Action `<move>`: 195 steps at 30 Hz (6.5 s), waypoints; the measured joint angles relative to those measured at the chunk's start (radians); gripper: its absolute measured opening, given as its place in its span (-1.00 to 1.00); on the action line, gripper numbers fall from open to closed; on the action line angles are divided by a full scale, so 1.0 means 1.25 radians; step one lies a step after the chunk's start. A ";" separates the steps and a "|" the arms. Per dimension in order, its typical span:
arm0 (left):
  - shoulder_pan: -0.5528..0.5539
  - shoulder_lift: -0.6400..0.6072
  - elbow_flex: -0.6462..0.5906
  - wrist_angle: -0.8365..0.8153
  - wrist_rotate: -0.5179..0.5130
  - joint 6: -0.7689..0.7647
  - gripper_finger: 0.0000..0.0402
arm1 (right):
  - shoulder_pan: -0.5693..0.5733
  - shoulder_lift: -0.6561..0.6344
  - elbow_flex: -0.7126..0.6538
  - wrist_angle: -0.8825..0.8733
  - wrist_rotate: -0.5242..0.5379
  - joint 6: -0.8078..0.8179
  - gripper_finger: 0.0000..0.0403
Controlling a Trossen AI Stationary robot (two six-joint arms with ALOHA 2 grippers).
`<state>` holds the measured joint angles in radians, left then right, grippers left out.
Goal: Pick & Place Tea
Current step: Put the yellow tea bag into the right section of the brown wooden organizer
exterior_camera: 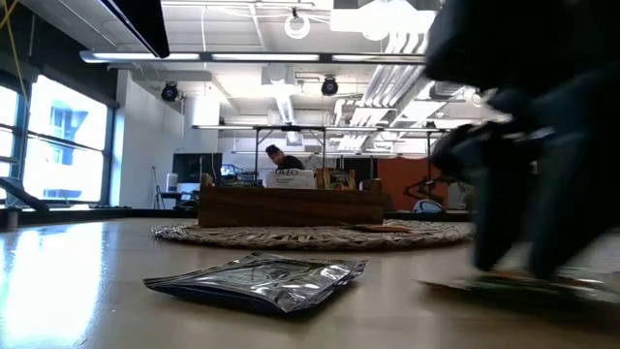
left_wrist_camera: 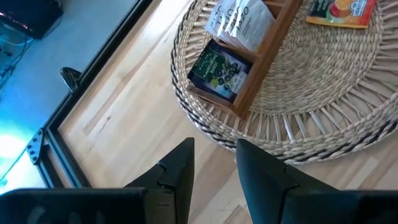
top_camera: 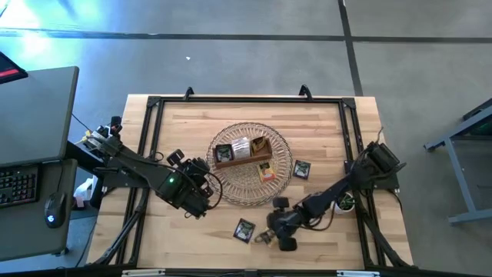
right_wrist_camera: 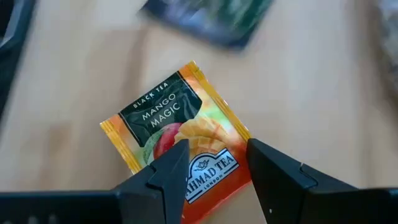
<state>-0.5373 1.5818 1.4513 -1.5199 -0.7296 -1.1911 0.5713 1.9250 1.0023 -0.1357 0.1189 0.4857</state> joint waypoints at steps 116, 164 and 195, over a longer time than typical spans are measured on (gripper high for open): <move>0.000 0.001 0.000 0.027 -0.007 0.013 -0.42 | -0.452 -0.079 -0.073 0.339 0.594 0.060 -0.48; 0.000 0.001 0.000 0.028 0.017 0.012 -0.42 | -0.455 -0.229 -0.071 0.227 0.380 -0.222 -0.99; -0.177 -0.016 -0.125 0.308 -0.052 -0.117 -0.42 | -0.124 -0.408 -0.199 0.142 0.237 -0.351 -0.91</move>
<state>-0.7589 1.5620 1.2954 -1.1346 -0.7941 -1.3374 0.4160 1.4149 0.7537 0.0413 0.4151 0.0469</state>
